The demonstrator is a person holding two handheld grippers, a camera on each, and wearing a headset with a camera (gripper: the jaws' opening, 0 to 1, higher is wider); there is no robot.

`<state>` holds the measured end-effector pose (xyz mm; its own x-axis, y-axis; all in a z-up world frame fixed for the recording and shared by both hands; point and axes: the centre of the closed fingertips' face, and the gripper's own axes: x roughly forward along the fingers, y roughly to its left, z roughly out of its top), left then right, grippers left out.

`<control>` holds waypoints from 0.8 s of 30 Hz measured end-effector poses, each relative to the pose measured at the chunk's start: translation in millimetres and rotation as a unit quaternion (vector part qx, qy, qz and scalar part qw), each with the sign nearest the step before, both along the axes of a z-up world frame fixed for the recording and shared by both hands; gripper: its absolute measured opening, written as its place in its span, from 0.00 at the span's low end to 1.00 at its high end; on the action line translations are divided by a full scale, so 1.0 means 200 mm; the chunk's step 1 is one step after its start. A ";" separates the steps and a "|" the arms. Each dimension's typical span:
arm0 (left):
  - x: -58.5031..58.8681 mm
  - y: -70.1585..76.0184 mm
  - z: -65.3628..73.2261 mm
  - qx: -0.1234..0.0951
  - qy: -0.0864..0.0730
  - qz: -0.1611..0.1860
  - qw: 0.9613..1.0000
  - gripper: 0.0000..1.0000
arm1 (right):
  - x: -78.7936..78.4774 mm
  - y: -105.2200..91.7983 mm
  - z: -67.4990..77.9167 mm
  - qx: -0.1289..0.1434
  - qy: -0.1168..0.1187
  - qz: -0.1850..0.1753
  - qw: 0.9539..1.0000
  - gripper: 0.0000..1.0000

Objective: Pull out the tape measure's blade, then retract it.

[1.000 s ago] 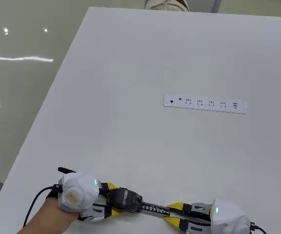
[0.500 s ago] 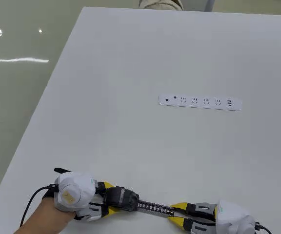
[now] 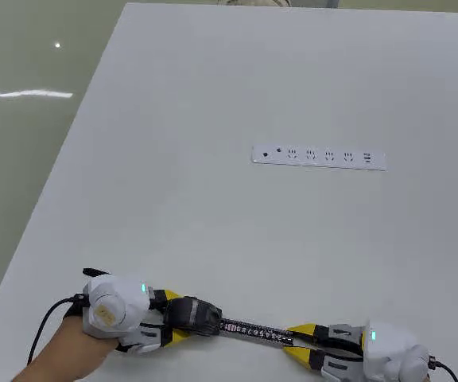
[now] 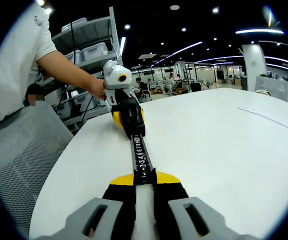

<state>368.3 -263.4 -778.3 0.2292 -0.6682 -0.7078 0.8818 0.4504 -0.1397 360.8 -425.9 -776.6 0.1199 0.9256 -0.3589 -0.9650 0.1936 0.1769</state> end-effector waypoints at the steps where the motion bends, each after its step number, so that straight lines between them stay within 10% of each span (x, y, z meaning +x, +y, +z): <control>1: 0.00 0.00 0.00 0.000 0.001 0.000 1.000 0.30 | 0.00 -0.01 0.00 -0.001 -0.001 0.001 1.000 0.11; 24: 0.00 0.00 -0.01 0.001 0.003 0.000 1.000 0.30 | -0.01 -0.14 0.01 -0.001 0.005 -0.014 1.000 0.10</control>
<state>368.5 -263.3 -779.5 0.2247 -0.6663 -0.7110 0.8809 0.4509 -0.1441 359.3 -454.0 -774.7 0.1420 0.9212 -0.3622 -0.9575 0.2206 0.1857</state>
